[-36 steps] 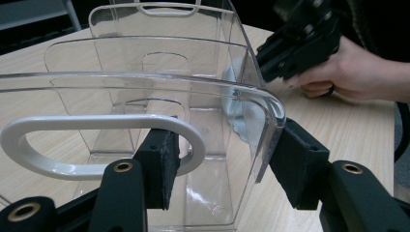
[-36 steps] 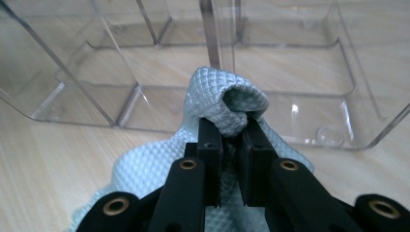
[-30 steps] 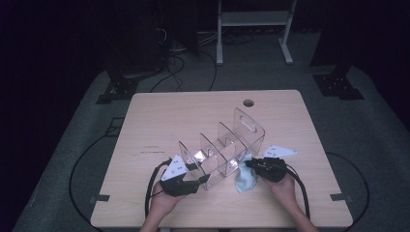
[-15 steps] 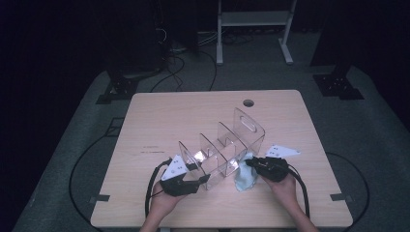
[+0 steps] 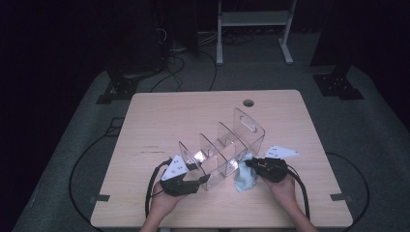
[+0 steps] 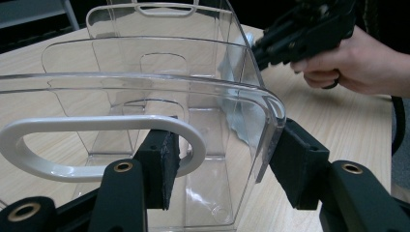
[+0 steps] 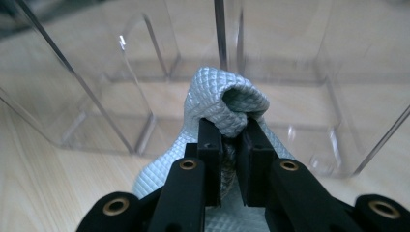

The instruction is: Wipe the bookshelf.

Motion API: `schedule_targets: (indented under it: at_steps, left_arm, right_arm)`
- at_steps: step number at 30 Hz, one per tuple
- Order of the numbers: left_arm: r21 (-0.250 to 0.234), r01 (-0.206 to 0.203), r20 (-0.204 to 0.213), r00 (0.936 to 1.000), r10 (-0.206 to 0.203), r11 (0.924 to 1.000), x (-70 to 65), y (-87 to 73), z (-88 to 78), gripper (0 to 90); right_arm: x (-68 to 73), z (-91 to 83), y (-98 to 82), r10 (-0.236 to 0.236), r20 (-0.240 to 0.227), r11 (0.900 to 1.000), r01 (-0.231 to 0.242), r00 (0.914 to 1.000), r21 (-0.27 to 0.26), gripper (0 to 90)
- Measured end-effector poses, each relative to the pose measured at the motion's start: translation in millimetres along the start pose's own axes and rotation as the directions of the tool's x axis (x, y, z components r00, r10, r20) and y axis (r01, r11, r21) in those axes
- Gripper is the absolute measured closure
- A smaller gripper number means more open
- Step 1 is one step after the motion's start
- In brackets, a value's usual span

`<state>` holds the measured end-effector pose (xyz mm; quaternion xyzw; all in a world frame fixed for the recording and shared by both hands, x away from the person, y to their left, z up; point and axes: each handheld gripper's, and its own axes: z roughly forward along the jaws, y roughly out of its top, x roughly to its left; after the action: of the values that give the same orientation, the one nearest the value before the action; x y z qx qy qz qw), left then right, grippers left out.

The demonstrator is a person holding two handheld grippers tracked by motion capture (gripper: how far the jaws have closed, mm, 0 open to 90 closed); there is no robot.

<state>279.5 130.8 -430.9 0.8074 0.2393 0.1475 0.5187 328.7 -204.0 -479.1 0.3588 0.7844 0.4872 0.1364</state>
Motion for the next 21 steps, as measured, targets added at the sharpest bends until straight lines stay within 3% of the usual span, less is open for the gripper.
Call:
schedule_targets:
  at_steps: [1, 2, 5, 6, 7, 10, 11, 12, 13, 14, 16, 21]
  left_arm:
    - [0.0, 0.0, 0.0, 1.0, 0.0, 1.0, 0.0, 0.0, 0.0, 46.5]
    - [0.001, 0.001, 0.001, 1.0, -0.001, 1.0, -0.6, 0.3, -0.2, 46.5]
    - [0.0, 0.004, 0.002, 1.0, -0.004, 1.0, -1.1, 0.7, -0.1, 46.5]
    - [-0.005, 0.01, 0.005, 0.9999, -0.01, 0.9999, -1.0, 0.7, 0.1, 46.6]
    - [-0.005, 0.01, 0.005, 0.9999, -0.01, 0.9999, -1.0, 0.7, 0.1, 46.7]
    - [-0.007, 0.014, 0.008, 0.9999, -0.013, 0.9999, -1.4, 0.7, 0.5, 46.7]
    - [-0.007, 0.014, 0.008, 0.9999, -0.013, 0.9999, -1.4, 0.7, 0.5, 46.7]
    - [-0.007, 0.014, 0.009, 0.9999, -0.014, 0.9999, -1.7, 0.9, 0.6, 46.7]
    - [-0.007, 0.014, 0.009, 0.9999, -0.014, 0.9999, -1.7, 0.9, 0.6, 46.7]
    - [-0.007, 0.014, 0.011, 0.9998, -0.014, 0.9999, -2.1, 0.8, 0.9, 46.7]
    - [-0.008, 0.015, 0.014, 0.9998, -0.015, 0.9999, -2.4, 0.7, 1.2, 46.6]
    - [-0.006, 0.011, 0.014, 0.9998, -0.011, 0.9999, -2.0, 0.5, 1.2, 46.7]
  right_arm:
    - [0.0, 0.0, 0.0, 0.0, 0.0, 1.0, 0.0, 1.0, 0.0, 80.9]
    - [-1.9, 6.0, -6.1, 0.007, -0.004, 0.999, -0.007, 1.0, 0.046, 80.9]
    - [1.3, 4.4, -6.4, 0.011, -0.019, 0.999, -0.011, 0.9998, 0.037, 81.0]
    - [10.3, -2.1, 0.0, -0.017, -0.031, 1.0, 0.018, 0.9994, 0.013, 80.9]
    - [10.3, -2.1, 0.0, -0.017, -0.031, 1.0, 0.018, 0.9994, 0.013, 80.9]
    - [35.7, -14.8, 16.9, -0.089, -0.081, 0.995, 0.086, 0.9927, -0.041, 80.9]
    - [35.7, -14.8, 16.9, -0.089, -0.081, 0.995, 0.086, 0.9927, -0.041, 80.9]
    - [47.4, -18.9, 25.2, -0.11, -0.108, 0.993, 0.103, 0.9881, -0.064, 81.0]
    - [47.4, -18.9, 25.2, -0.11, -0.108, 0.993, 0.103, 0.9881, -0.064, 81.0]
    - [57.1, -21.3, 31.3, -0.127, -0.125, 0.99, 0.117, 0.9841, -0.084, 81.0]
    - [61.7, -19.1, 33.8, -0.136, -0.124, 0.989, 0.127, 0.9829, -0.078, 81.0]
    - [57.6, -6.7, 23.6, -0.116, -0.13, 0.993, 0.112, 0.9846, -0.04, 81.3]
